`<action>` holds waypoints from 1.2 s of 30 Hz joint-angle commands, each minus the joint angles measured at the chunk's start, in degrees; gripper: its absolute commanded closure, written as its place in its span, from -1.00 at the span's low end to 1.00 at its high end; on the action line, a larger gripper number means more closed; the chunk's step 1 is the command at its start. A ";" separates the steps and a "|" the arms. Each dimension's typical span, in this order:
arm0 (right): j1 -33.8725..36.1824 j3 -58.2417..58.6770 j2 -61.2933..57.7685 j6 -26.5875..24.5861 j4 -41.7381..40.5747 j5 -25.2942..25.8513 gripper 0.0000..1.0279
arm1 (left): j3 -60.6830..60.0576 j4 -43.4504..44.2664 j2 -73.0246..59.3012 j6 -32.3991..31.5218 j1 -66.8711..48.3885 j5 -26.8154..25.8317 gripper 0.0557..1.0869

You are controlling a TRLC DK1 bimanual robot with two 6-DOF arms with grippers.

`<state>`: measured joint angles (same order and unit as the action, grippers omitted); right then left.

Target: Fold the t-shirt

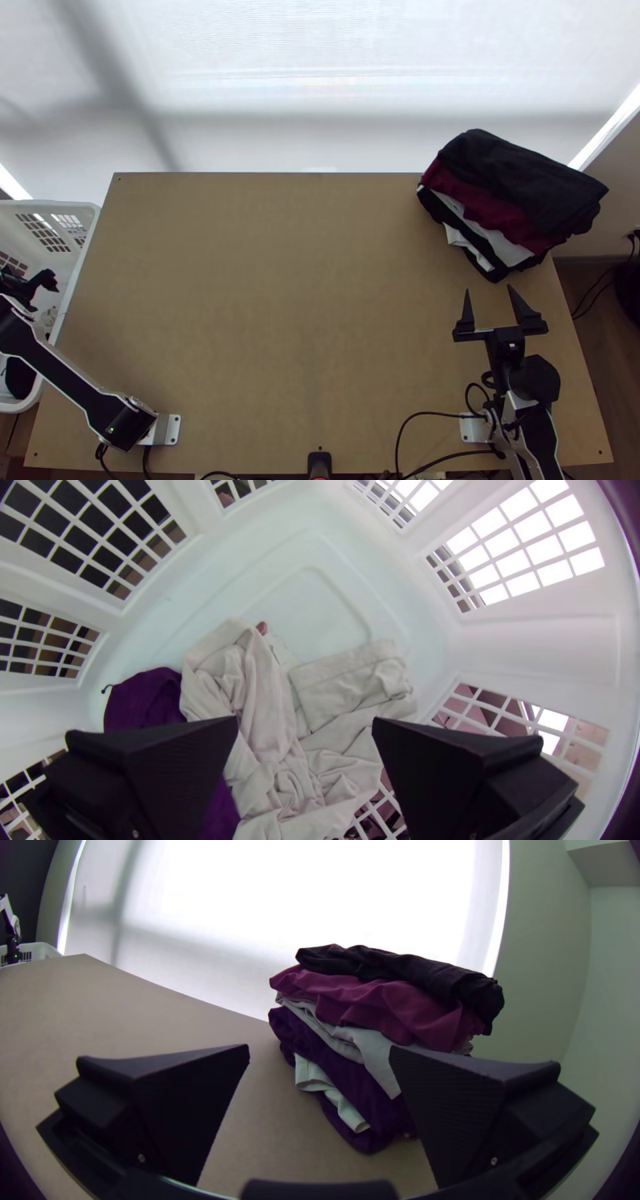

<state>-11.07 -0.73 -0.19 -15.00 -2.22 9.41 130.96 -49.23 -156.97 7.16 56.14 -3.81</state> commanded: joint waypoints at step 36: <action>0.26 0.56 0.27 0.59 0.72 -0.09 -0.92 | 0.18 6.34 15.81 -0.74 -0.77 -2.60 0.93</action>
<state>-11.07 -0.73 -0.19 -15.00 -2.22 9.41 130.39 -44.10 -150.23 9.37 56.60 -4.16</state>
